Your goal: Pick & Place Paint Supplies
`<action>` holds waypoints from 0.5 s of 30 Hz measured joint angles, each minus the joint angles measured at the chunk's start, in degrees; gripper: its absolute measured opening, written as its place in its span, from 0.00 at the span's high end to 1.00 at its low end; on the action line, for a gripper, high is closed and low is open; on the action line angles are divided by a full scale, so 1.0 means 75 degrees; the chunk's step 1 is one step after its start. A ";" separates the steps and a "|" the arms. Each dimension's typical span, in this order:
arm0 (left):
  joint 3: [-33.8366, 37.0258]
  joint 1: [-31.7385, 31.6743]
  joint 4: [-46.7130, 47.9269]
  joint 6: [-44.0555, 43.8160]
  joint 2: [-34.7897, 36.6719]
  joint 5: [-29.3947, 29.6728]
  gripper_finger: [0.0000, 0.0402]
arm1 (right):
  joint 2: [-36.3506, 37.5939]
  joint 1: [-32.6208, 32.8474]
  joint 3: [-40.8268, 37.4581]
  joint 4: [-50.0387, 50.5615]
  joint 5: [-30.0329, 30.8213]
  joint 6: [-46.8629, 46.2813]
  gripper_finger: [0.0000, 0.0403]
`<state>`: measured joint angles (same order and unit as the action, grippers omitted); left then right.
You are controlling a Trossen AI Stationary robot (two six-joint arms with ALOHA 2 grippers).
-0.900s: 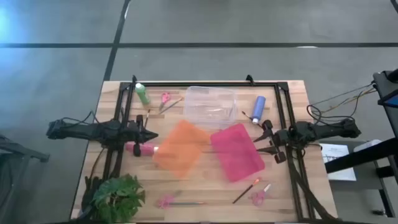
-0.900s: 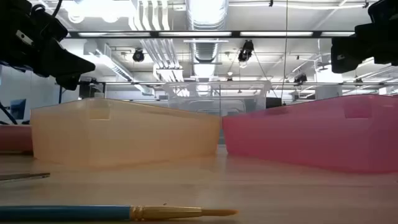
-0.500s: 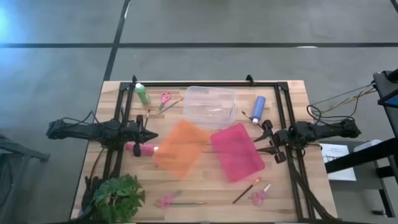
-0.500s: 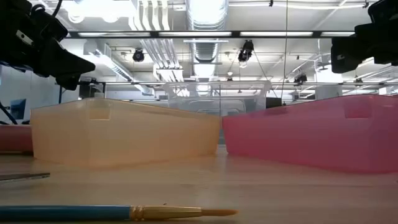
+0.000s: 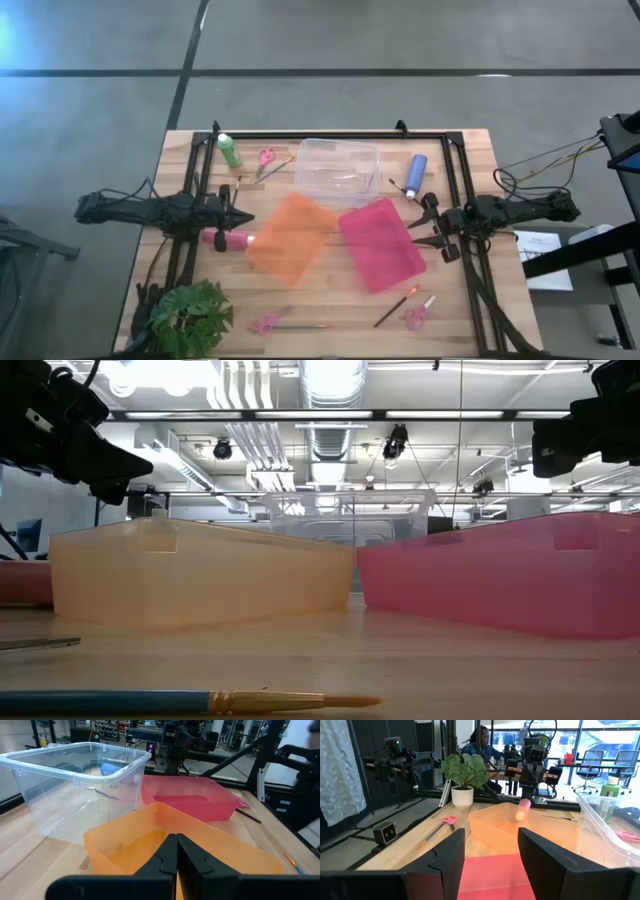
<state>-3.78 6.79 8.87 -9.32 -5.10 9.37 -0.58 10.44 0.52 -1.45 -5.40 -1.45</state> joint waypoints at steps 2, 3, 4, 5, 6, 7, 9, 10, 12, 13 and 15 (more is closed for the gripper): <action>-0.0002 0.0003 -0.0001 0.0000 -0.0001 0.0002 0.98 | 0.0002 0.0000 0.0000 0.0002 0.0002 0.0000 0.56; -0.0001 0.0001 0.0000 0.0000 0.0002 0.0001 0.98 | 0.0000 0.0000 0.0002 0.0001 0.0002 0.0000 0.56; -0.0002 0.0003 0.0001 0.0000 0.0001 0.0001 0.98 | 0.0001 0.0001 0.0001 0.0001 0.0002 0.0000 0.56; 0.0000 0.0002 -0.0001 0.0000 0.0001 0.0000 0.98 | 0.0000 0.0003 0.0000 0.0000 0.0002 0.0000 0.56; -0.0002 0.0000 -0.0001 0.0000 0.0001 0.0000 0.98 | 0.0001 0.0003 0.0000 0.0001 0.0002 0.0000 0.56; 0.0000 0.0001 0.0001 0.0000 -0.0001 -0.0001 0.98 | 0.0000 0.0003 0.0000 0.0000 0.0002 0.0000 0.56; -0.0002 0.0001 -0.0001 0.0000 -0.0001 0.0001 0.98 | 0.0001 0.0003 0.0001 0.0001 -0.0001 0.0000 0.56; -0.0002 0.0000 0.0002 0.0000 -0.0001 -0.0001 0.98 | 0.0001 0.0003 0.0000 0.0000 0.0002 0.0002 0.56; -0.0002 0.0000 -0.0001 0.0000 0.0002 0.0001 0.98 | 0.0001 0.0003 0.0000 -0.0014 0.0001 0.0076 0.56; -0.0001 0.0000 0.0002 0.0000 -0.0001 0.0001 0.98 | 0.0000 0.0003 0.0000 -0.0063 0.0002 0.0151 0.56; 0.0001 0.0000 0.0002 0.0000 0.0000 -0.0001 0.98 | 0.0003 0.0012 0.0002 -0.0127 -0.0137 -0.0547 0.56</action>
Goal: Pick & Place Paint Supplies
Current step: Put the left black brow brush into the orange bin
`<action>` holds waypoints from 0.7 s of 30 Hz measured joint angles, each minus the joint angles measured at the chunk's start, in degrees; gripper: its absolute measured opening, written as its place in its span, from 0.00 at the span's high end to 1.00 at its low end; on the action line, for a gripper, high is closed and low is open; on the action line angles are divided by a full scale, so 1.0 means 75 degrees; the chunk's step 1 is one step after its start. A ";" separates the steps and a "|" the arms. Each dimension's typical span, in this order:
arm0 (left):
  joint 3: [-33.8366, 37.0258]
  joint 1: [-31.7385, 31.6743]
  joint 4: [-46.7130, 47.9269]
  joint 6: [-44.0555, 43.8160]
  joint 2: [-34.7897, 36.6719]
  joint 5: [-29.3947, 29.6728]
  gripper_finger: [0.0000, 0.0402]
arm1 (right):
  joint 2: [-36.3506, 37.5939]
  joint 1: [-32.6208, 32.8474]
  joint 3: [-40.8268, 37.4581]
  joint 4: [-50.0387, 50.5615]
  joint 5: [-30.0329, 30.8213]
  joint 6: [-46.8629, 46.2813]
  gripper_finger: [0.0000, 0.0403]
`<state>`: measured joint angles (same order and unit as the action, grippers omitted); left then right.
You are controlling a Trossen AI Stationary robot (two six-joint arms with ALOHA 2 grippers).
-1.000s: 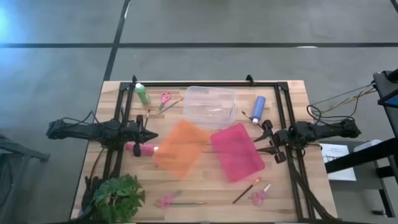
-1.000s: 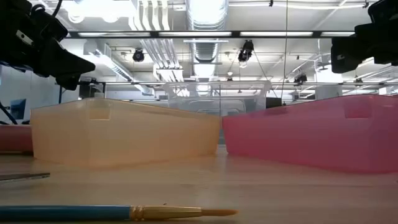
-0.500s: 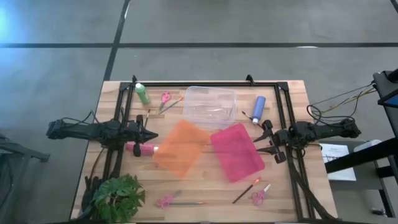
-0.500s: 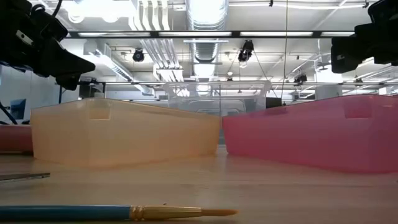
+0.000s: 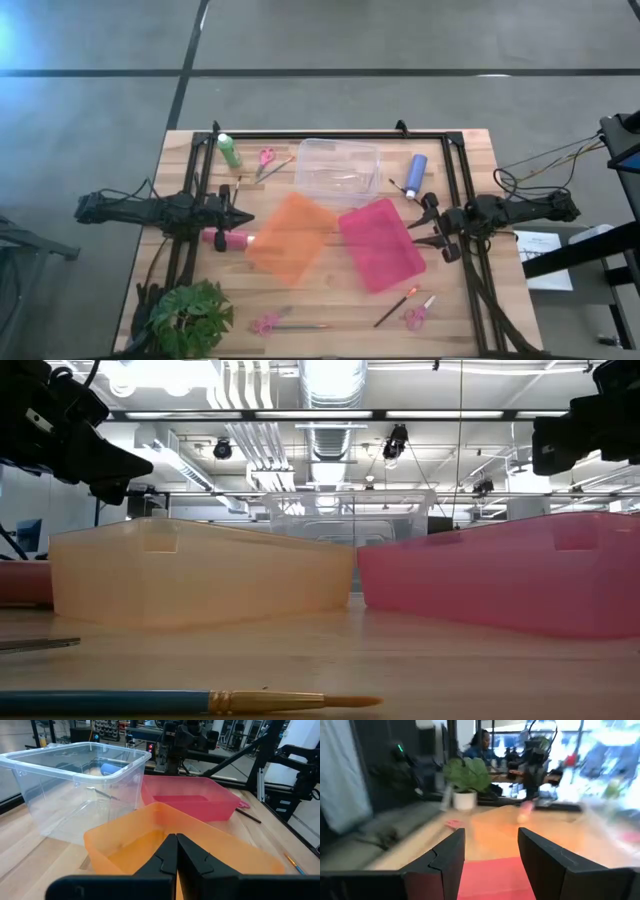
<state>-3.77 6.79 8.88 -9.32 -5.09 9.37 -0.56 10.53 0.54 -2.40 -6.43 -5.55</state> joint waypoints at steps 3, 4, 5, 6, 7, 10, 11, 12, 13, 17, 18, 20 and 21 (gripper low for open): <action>-0.0003 0.0003 0.0000 0.0000 -0.0001 0.0000 0.98 | -0.0006 0.0000 -0.0003 -0.0250 -0.0325 -0.2769 0.56; -0.0002 0.0000 -0.0003 0.0000 0.0000 0.0003 0.98 | -0.0003 -0.0003 -0.0001 -0.0360 -0.0314 -0.3711 0.56; -0.0003 0.0002 -0.0002 0.0000 -0.0001 0.0001 0.98 | 0.0000 -0.0003 -0.0002 -0.0474 -0.0275 -0.4543 0.56; -0.0003 0.0003 -0.0003 0.0000 0.0001 0.0000 0.98 | 0.0003 -0.0003 -0.0003 -0.0599 -0.0142 -0.5174 0.56; -0.0003 0.0001 -0.0001 0.0000 0.0000 0.0001 0.98 | -0.0005 -0.0003 0.0000 -0.0773 0.0091 -0.5536 0.56; -0.0002 0.0002 -0.0002 0.0000 -0.0001 0.0001 0.98 | -0.0038 -0.0003 -0.0003 -0.1360 0.1300 -0.6227 0.56; 0.0000 0.0003 0.0000 0.0000 -0.0001 0.0000 0.98 | -0.0038 -0.0003 -0.0003 -0.1545 0.1712 -0.6529 0.56; -0.0003 0.0003 0.0000 0.0000 -0.0001 0.0003 0.98 | -0.0038 -0.0003 -0.0003 -0.1693 0.2117 -0.6900 0.56; -0.0003 0.0003 -0.0001 0.0000 -0.0001 0.0000 0.98 | -0.0038 -0.0006 -0.0003 -0.1828 0.2428 -0.7305 0.56; -0.0003 0.0000 -0.0003 0.0000 -0.0001 0.0002 0.98 | -0.0032 -0.0009 -0.0003 -0.1965 0.2596 -0.8109 0.56; -0.0001 0.0002 -0.0003 0.0000 -0.0001 0.0001 0.98 | -0.0050 -0.0009 -0.0003 -0.1944 0.2601 -0.8118 0.56; -0.0003 0.0002 -0.0003 0.0000 -0.0001 0.0003 0.98 | -0.0041 -0.0009 -0.0003 -0.1944 0.2501 -0.8159 0.56; -0.0003 0.0001 -0.0002 0.0000 -0.0001 0.0002 0.98 | -0.0032 -0.0007 -0.0003 -0.1981 0.2407 -0.8151 0.56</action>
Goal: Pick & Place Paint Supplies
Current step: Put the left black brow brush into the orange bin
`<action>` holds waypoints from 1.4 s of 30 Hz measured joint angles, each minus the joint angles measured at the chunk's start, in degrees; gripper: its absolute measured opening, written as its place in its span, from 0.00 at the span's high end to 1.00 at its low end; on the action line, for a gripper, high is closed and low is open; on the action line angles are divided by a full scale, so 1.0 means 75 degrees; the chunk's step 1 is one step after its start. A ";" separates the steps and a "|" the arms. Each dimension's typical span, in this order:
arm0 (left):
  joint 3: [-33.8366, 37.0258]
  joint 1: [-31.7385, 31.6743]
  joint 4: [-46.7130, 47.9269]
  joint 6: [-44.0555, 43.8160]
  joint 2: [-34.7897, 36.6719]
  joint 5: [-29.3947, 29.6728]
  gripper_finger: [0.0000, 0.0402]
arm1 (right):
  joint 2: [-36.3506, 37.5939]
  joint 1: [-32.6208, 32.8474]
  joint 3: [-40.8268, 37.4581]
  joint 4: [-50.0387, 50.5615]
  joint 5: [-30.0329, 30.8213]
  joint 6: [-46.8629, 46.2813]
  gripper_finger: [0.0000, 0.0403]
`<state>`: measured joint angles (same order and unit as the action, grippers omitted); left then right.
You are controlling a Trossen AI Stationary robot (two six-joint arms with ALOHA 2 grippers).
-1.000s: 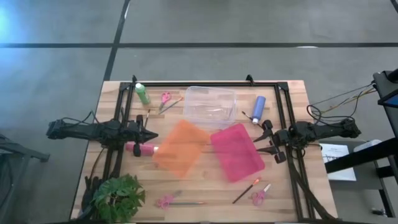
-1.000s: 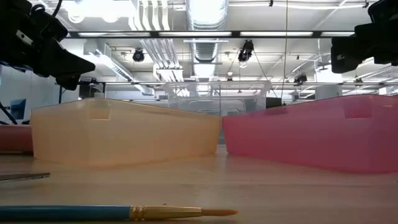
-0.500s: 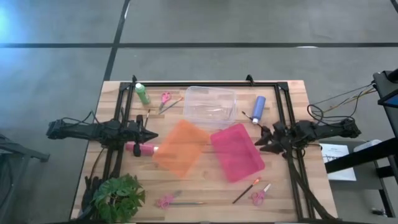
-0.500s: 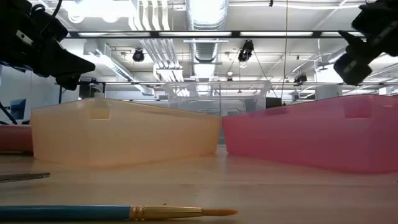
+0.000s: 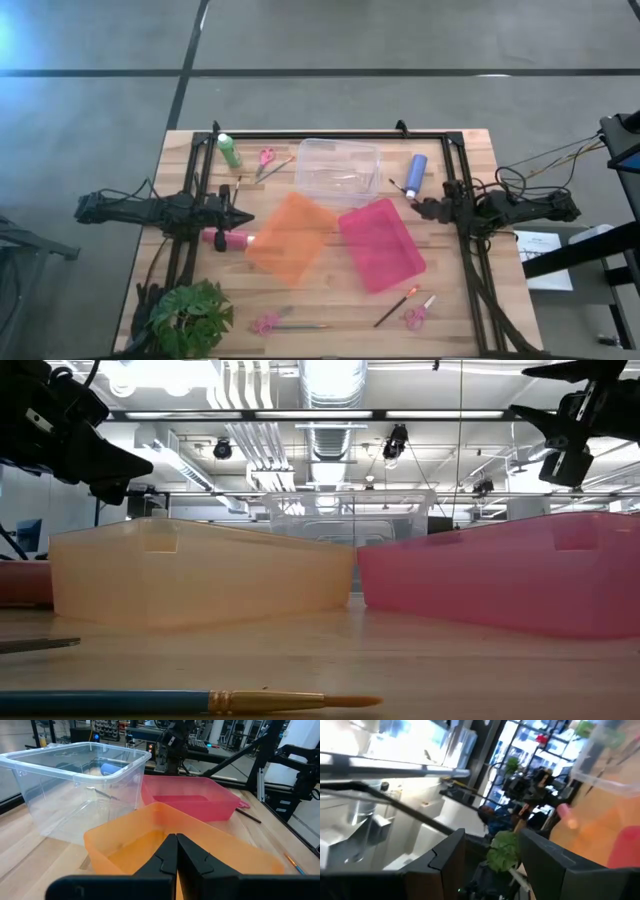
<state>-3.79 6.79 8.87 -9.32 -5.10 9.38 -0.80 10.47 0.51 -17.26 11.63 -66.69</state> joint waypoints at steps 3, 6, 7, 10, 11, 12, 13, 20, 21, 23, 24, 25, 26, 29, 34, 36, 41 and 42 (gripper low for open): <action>0.0000 0.0002 0.0002 0.0000 0.0000 -0.0002 0.98 | -0.0004 0.0004 0.0000 -0.0180 -0.0239 0.0402 0.56; 0.0001 0.0001 0.0002 0.0009 0.0000 0.0013 0.98 | -0.0006 0.0004 0.0000 -0.0526 -0.0234 0.0845 0.56; 0.0002 -0.0009 -0.0007 0.0091 0.0000 0.0189 0.98 | -0.0006 0.0004 0.0000 -0.0655 -0.0207 0.0993 0.56; 0.0000 -0.0042 -0.0048 0.0262 0.0000 0.1019 0.98 | -0.0004 0.0004 0.0000 -0.0940 0.0080 0.1420 0.56; 0.0000 -0.0039 -0.0055 0.0260 0.0000 0.1086 0.98 | -0.0006 0.0004 0.0000 -0.1027 0.0236 0.1543 0.56; 0.0000 -0.0039 -0.0062 0.0282 0.0003 0.1116 0.98 | -0.0007 0.0004 0.0000 -0.1134 0.0428 0.1660 0.56; 0.0002 -0.0040 -0.0077 0.0452 0.0000 0.1160 0.98 | -0.0010 0.0004 0.0000 -0.1227 0.0633 0.1777 0.56; 0.0066 -0.0042 -0.1421 -0.2485 0.0006 0.1744 0.98 | -0.0009 -0.0001 0.0000 -0.1663 0.1717 0.2321 0.56; 0.0058 -0.0048 -0.1454 -0.3019 0.0003 0.1999 0.98 | -0.0014 -0.0002 0.0000 -0.1767 0.1780 0.2316 0.56; 0.0056 -0.0048 -0.1744 -0.4030 0.0002 0.2296 0.98 | -0.0058 -0.0002 0.0000 -0.2021 0.1856 0.2327 0.56; 0.0046 -0.0048 -0.1942 -0.4613 0.0003 0.2352 0.98 | -0.0096 -0.0002 0.0000 -0.2183 0.1861 0.2379 0.56; 0.0046 -0.0048 -0.2086 -0.5047 0.0003 0.2354 0.98 | -0.0132 0.0001 0.0000 -0.2361 0.1867 0.2475 0.56; 0.0062 -0.0048 -0.2173 -0.5237 0.0002 0.2356 0.98 | -0.0188 0.0004 0.0000 -0.2546 0.1870 0.2570 0.56; 0.0073 -0.0048 -0.2155 -0.5330 0.0000 0.2345 0.98 | -0.0430 0.0004 0.0000 -0.3070 0.1868 0.2890 0.56; 0.0061 -0.0048 -0.2775 -0.4780 -0.0002 0.2325 0.98 | -0.0901 0.0004 0.0011 -0.3432 0.1849 0.3085 0.56; -0.0007 -0.0048 -0.3906 -0.3882 -0.0009 0.2293 0.98 | -0.1088 0.0004 0.0107 -0.3470 0.1843 0.3061 0.56; -0.1000 -0.0051 -0.6409 -0.0861 -0.0095 0.2419 0.93 | -0.1745 0.0004 0.0972 -0.3781 0.1348 0.3625 0.56; -0.1399 -0.0051 -0.6327 -0.0284 -0.0175 0.2433 0.90 | -0.1897 0.0004 0.1276 -0.3776 0.1182 0.3887 0.56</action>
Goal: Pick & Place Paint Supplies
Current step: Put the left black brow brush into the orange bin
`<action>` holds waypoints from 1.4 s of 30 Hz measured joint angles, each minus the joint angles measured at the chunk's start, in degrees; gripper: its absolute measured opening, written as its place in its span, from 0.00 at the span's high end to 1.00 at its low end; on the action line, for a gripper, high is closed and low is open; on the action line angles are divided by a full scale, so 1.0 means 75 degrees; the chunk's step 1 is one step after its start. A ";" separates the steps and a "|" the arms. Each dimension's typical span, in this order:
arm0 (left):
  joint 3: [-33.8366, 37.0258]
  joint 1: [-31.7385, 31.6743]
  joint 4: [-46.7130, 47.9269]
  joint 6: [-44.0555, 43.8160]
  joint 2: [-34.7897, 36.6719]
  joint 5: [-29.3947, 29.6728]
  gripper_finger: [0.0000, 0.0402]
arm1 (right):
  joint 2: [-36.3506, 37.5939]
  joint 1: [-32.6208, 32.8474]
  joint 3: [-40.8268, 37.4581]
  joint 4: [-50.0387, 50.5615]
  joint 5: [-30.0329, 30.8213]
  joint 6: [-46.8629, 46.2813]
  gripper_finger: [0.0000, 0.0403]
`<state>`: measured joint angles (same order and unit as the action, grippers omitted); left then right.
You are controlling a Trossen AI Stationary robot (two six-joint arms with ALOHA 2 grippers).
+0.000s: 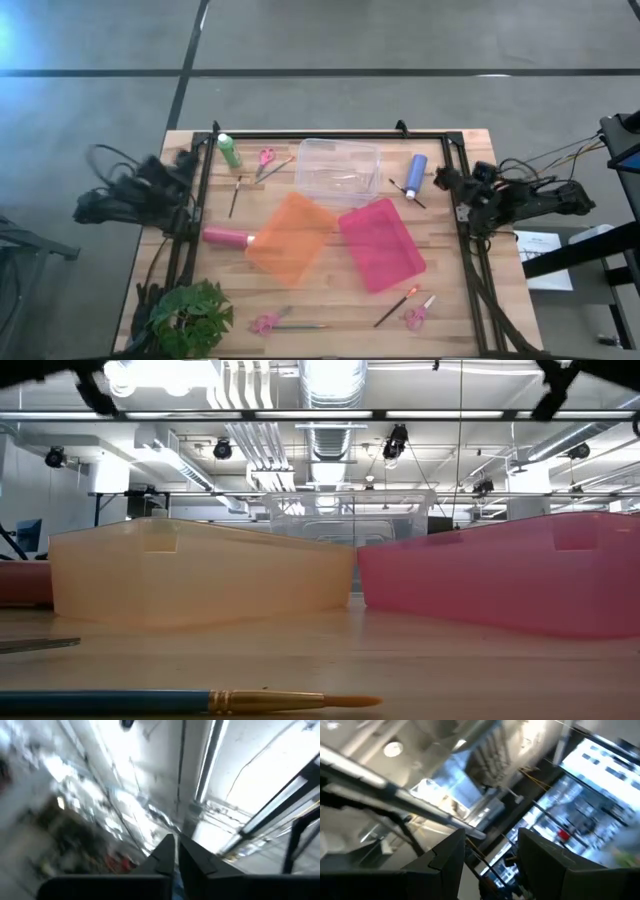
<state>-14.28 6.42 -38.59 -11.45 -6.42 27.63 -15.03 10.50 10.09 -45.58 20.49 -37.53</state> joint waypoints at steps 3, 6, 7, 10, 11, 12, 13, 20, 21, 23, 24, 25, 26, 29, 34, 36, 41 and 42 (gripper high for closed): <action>-0.1499 0.0000 0.1024 0.1310 -0.0533 0.0579 0.79 | -0.0518 0.0000 0.1073 0.0043 -0.0535 0.0970 0.56; -0.3340 0.0000 0.3379 0.2110 -0.1449 0.1467 0.65 | -0.0941 0.0000 0.2336 0.0755 -0.0955 0.1877 0.56; -0.3979 -0.0003 0.4426 0.2254 -0.1817 0.1811 0.60 | -0.1027 0.0000 0.2793 0.1333 -0.0987 0.2098 0.56; -0.5971 -0.0003 0.7845 0.1796 -0.3117 0.2887 0.48 | -0.1248 0.0000 0.4315 0.3987 -0.0824 0.2299 0.56; -0.6612 -0.0003 0.8989 0.1342 -0.3572 0.3217 0.45 | -0.1388 0.0000 0.4814 0.4929 -0.0657 0.2223 0.56; -0.7237 -0.0003 1.0154 0.0823 -0.3998 0.3459 0.43 | -0.1531 -0.0002 0.5315 0.5807 -0.0523 0.2103 0.56; -0.7834 -0.0003 1.1341 0.0237 -0.4401 0.3571 0.41 | -0.1680 -0.0003 0.5737 0.6550 -0.0479 0.2001 0.56; -1.0406 -0.0006 1.7055 -0.2407 -0.6798 0.1472 0.41 | -0.2848 -0.0003 0.7797 0.9411 -0.0452 0.1800 0.56; -1.0374 -0.0006 1.6844 -0.1955 -0.6849 0.0717 0.42 | -0.2959 -0.0003 0.7983 0.9640 -0.0449 0.1795 0.56; -1.0354 -0.0003 1.6412 -0.1359 -0.7085 -0.0630 0.44 | -0.3178 -0.0003 0.8231 0.9983 -0.0363 0.1717 0.56; -1.0370 -0.0006 1.6535 -0.1251 -0.7231 -0.1136 0.45 | -0.3245 -0.0010 0.8343 1.0158 -0.0310 0.1692 0.56; -1.0332 -0.0006 1.6901 -0.1206 -0.7403 -0.1557 0.46 | -0.3320 -0.0008 0.8414 1.0286 -0.0311 0.1673 0.56; -1.0277 -0.0006 1.7192 -0.1181 -0.7629 -0.1920 0.48 | -0.3418 -0.0007 0.8460 1.0367 -0.0310 0.1652 0.56; -0.9959 0.0080 1.7036 -0.1118 -0.8044 -0.3068 0.51 | -0.3576 -0.0002 0.8544 1.0607 -0.0327 0.1441 0.56; -0.9481 0.0505 1.6770 -0.1126 -0.8334 -0.4560 0.56 | -0.3718 0.0006 0.8536 1.0748 -0.0624 0.0905 0.56; -0.9243 0.0815 1.6705 -0.1250 -0.8361 -0.4755 0.56 | -0.3724 0.0020 0.8509 1.0747 -0.0778 0.0759 0.56; -0.8717 0.1713 1.6680 -0.1909 -0.8135 -0.4996 0.56 | -0.3890 0.0017 0.8489 1.0723 -0.0852 0.0600 0.56; -0.8600 0.1884 1.6597 -0.2152 -0.8108 -0.4973 0.56 | -0.3922 0.0017 0.8483 1.0708 -0.0866 0.0597 0.56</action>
<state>-78.78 20.54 85.89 -27.59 -67.23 -9.67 -44.44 10.63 73.71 34.73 14.00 -33.06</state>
